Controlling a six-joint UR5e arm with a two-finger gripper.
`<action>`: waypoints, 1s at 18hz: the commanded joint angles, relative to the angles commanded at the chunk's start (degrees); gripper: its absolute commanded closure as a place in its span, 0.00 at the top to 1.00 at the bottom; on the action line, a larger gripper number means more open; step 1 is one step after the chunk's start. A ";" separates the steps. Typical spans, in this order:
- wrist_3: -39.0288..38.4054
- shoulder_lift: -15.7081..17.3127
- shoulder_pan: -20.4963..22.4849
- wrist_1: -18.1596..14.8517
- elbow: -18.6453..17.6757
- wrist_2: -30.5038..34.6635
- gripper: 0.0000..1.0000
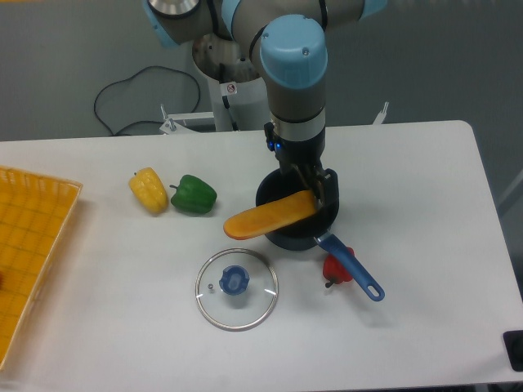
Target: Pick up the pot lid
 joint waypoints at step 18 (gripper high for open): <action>-0.70 0.09 -1.49 0.09 -2.37 -1.76 1.00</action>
